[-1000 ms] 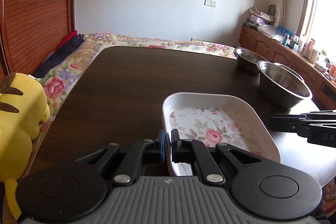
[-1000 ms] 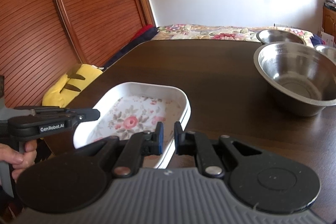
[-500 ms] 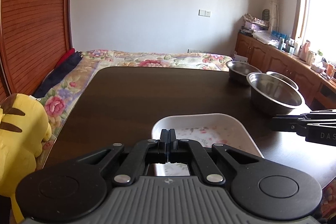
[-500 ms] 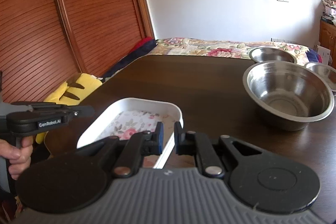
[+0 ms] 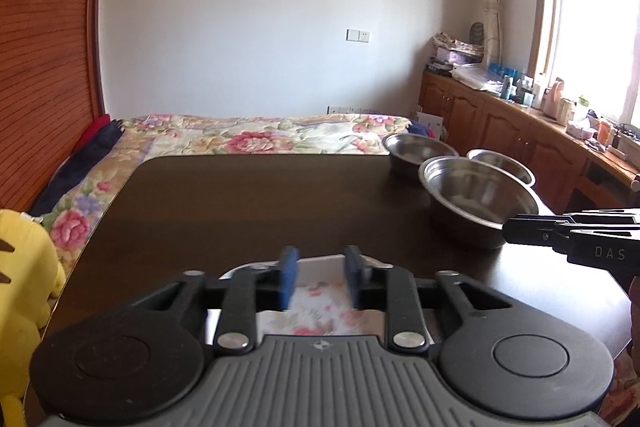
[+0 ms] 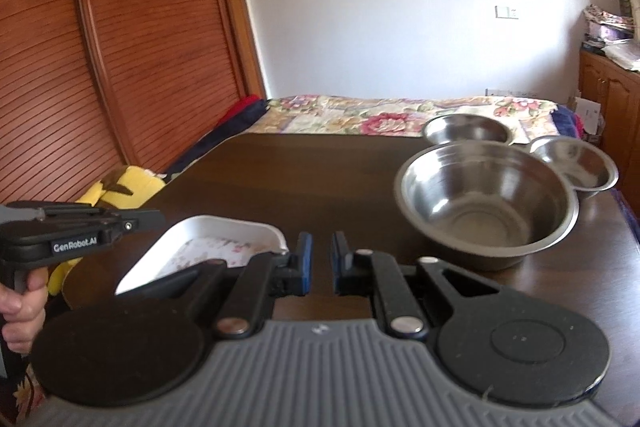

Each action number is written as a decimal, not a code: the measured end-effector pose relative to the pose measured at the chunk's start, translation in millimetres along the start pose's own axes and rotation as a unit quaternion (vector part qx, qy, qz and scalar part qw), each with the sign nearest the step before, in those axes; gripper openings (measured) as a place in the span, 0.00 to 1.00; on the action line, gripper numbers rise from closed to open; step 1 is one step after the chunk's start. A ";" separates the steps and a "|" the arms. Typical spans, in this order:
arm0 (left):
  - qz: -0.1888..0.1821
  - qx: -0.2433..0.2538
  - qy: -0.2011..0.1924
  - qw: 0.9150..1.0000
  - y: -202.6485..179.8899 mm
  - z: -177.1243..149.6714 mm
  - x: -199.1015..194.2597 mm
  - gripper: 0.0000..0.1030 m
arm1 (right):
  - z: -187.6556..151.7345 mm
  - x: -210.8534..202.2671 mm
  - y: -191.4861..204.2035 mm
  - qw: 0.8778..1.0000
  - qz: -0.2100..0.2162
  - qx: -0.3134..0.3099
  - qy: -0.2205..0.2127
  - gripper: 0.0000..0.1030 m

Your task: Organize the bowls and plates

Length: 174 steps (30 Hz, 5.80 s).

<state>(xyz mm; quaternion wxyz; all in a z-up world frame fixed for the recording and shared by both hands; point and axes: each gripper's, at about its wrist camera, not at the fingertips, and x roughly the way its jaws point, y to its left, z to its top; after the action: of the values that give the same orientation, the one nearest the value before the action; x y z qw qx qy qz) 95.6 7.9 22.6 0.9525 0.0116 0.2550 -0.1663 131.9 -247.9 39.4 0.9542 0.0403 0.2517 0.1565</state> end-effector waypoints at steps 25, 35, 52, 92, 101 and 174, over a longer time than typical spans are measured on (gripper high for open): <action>-0.009 0.033 -0.002 0.999 -59.9 26.5 55.3 0.96 | 8.0 1.1 -97.3 0.996 -0.065 0.052 -0.018 0.17; -0.013 0.035 0.006 0.999 -72.1 38.0 79.1 0.99 | 12.1 12.1 -123.1 0.995 -0.082 0.049 -0.026 0.73; -0.015 0.040 0.033 0.999 -86.5 47.3 119.1 0.99 | 12.2 38.6 -153.7 0.996 -0.071 0.060 0.005 0.82; -0.027 0.043 0.069 0.996 -95.9 46.2 161.5 0.98 | 12.2 55.8 -156.4 0.997 -0.063 0.049 0.020 1.00; -0.038 0.052 0.075 0.995 -99.8 43.6 161.7 0.51 | 14.1 57.5 -160.3 0.997 -0.062 0.050 0.022 0.88; -0.063 0.050 0.074 0.994 -77.6 -12.9 69.4 0.20 | -31.5 11.5 -112.9 0.996 -0.011 0.070 0.045 0.19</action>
<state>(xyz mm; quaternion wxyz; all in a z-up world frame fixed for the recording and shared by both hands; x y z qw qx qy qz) 120.9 -85.6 -17.7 0.9170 0.0558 0.3159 -0.2372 157.3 -351.4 -10.9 0.9383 0.0974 0.3054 0.1297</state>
